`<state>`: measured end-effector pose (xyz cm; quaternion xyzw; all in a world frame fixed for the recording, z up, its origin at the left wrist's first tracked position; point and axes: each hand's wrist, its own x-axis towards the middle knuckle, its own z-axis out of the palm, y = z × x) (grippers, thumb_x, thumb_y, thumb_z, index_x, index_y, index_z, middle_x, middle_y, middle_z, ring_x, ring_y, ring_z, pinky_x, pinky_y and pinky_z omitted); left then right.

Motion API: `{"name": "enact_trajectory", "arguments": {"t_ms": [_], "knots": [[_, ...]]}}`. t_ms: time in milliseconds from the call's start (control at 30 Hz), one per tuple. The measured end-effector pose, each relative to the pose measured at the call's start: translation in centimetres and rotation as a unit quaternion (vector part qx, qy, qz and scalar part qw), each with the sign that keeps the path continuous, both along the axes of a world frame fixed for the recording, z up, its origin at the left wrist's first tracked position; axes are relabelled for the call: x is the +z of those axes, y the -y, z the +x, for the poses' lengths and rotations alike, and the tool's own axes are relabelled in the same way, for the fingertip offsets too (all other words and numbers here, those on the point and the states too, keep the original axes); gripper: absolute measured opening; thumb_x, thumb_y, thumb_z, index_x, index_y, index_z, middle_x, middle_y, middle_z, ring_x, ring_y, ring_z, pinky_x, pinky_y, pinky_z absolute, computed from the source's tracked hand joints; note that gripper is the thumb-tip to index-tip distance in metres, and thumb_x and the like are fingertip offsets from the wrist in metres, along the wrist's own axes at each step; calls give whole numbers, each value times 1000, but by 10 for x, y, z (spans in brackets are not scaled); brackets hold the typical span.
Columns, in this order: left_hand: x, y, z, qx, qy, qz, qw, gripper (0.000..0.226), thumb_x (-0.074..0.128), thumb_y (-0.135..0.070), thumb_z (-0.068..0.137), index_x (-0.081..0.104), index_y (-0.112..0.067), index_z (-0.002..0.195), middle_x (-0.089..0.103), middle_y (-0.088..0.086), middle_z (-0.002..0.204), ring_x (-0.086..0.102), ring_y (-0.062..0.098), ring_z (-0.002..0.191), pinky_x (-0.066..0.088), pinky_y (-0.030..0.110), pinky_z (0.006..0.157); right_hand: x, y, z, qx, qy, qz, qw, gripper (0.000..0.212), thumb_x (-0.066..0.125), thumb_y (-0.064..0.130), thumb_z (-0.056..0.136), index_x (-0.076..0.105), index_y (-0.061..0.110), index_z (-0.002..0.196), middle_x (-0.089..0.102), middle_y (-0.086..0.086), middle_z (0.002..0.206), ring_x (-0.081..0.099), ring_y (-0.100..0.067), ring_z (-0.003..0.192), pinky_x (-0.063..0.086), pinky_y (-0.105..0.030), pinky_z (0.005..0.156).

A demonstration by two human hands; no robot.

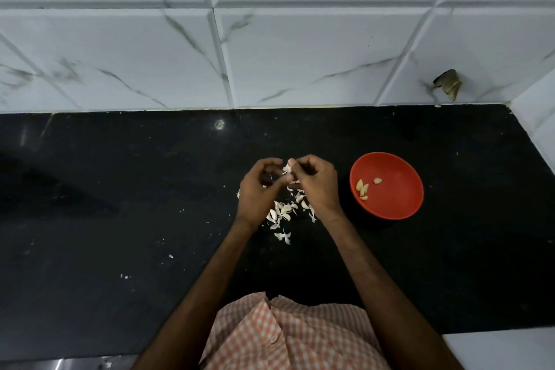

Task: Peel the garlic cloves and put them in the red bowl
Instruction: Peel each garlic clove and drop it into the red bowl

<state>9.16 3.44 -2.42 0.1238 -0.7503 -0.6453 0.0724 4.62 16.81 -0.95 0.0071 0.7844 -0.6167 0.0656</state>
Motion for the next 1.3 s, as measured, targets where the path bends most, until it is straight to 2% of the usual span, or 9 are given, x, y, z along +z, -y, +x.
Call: {"name": "enact_trajectory", "arguments": {"t_ms": [67, 300, 533, 633, 700, 767, 900, 1033, 1300], "knots": [[-2, 1, -1, 13, -10, 12, 1000, 19, 75, -18, 90, 70, -16, 109, 74, 1, 101, 72, 21, 90, 60, 43, 77, 0, 0, 1, 12, 21, -64, 998, 6, 69, 8, 95, 71, 4, 96, 75, -9, 89, 75, -20, 83, 64, -38, 71], [0, -2, 1, 60, 13, 122, 991, 13, 59, -6, 100, 68, -4, 109, 71, 3, 83, 64, 10, 67, 50, 25, 49, 6, 2, 2, 49, 34, -70, 996, 11, 67, 1, 94, 72, -4, 102, 76, -12, 93, 77, -20, 84, 62, -28, 74], [-2, 2, -1, 77, 29, 194, 978, 17, 56, -4, 101, 70, -7, 110, 73, 10, 90, 70, 18, 78, 57, 31, 61, 4, 9, 4, 38, 23, -21, 999, 9, 65, 2, 94, 72, -1, 97, 77, -9, 83, 76, -18, 75, 63, -32, 71], [-7, 5, 2, 87, 3, 81, 993, 30, 60, 3, 95, 66, -15, 119, 70, 4, 114, 68, 21, 99, 59, 38, 80, 4, 11, 5, -5, 75, -79, 994, 7, 65, 3, 94, 72, -1, 95, 76, -10, 79, 76, -20, 74, 63, -32, 70], [-7, 6, 3, 74, -17, -19, 997, 25, 63, -6, 95, 67, -17, 117, 70, -6, 115, 67, 15, 101, 57, 35, 86, 4, 10, 5, -20, 106, -107, 988, 7, 66, 5, 93, 72, 0, 95, 76, -12, 80, 76, -23, 76, 63, -35, 72], [-4, 4, 1, 43, -10, -8, 999, 16, 66, -13, 97, 71, -16, 112, 74, -4, 107, 70, 14, 98, 58, 36, 87, 3, 9, 5, -24, 114, -111, 987, 8, 68, 6, 92, 73, 0, 94, 76, -12, 80, 76, -25, 77, 62, -34, 69], [-4, 2, -1, 33, 14, -8, 999, 12, 70, -12, 94, 76, -10, 104, 77, 0, 92, 73, 15, 87, 61, 37, 80, 3, 8, 6, 7, 75, -48, 996, 8, 69, 7, 92, 74, 0, 90, 75, -11, 75, 76, -20, 71, 60, -29, 60], [0, -2, 3, 41, 32, 19, 998, 12, 67, -10, 97, 75, -5, 104, 76, 6, 86, 75, 19, 74, 59, 32, 53, 2, 1, 3, 62, -24, 66, 996, 9, 74, 13, 90, 75, 4, 91, 75, -1, 76, 74, -10, 65, 62, -27, 63], [7, -2, 2, 37, 43, 67, 996, 12, 67, -14, 97, 73, -4, 102, 75, 10, 87, 75, 27, 73, 61, 43, 54, -3, 1, 3, 88, -73, 122, 986, 7, 71, 13, 92, 71, 7, 89, 71, 3, 75, 70, -5, 66, 60, -24, 61]]}}
